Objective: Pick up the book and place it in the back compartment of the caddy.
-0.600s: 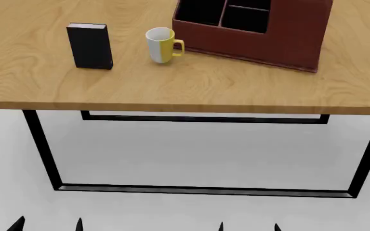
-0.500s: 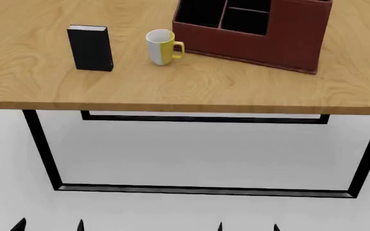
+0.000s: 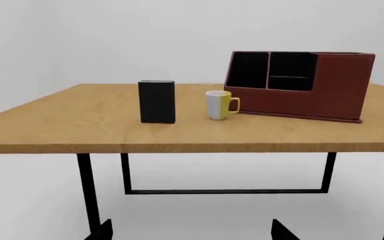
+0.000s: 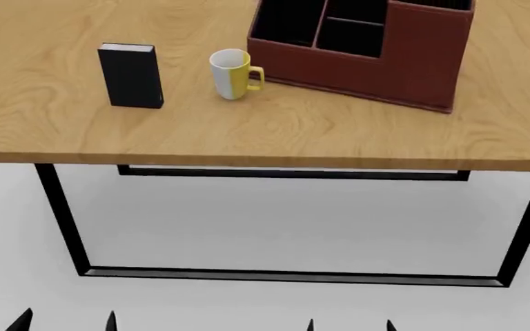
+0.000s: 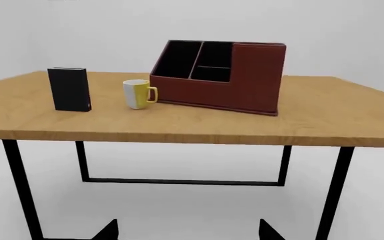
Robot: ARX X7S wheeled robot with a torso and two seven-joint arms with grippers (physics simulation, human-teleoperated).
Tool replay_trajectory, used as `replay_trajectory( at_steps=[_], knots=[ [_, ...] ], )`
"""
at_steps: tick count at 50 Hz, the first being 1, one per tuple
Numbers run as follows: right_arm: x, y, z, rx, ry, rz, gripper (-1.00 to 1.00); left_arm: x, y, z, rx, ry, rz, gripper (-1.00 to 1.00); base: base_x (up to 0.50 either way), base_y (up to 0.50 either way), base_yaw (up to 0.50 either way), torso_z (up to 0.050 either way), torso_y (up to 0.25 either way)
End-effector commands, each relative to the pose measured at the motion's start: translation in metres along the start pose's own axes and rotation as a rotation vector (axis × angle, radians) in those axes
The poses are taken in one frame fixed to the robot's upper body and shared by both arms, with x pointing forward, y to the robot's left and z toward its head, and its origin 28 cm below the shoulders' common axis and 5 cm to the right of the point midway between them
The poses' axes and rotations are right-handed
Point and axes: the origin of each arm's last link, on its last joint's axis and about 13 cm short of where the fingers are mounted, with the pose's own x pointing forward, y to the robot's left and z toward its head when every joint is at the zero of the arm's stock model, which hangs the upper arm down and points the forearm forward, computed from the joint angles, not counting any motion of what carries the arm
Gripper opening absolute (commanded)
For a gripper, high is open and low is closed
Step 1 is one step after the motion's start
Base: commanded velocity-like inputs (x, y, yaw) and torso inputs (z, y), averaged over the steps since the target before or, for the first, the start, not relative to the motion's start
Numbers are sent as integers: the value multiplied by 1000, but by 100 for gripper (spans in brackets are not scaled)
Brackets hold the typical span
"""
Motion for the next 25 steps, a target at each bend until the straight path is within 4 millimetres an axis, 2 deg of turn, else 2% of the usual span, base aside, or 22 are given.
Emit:
replay_trajectory(
  at_steps=[1,25],
  knots=[
    [2,2,3,-7,-3,7,100,1,1,3,10,-18,-2,100,0,0,0,50,0],
    [1,3,7,-10,-21,11,100,1,2,12,23,-52,-6,100,0,0,0,50,0]
  ],
)
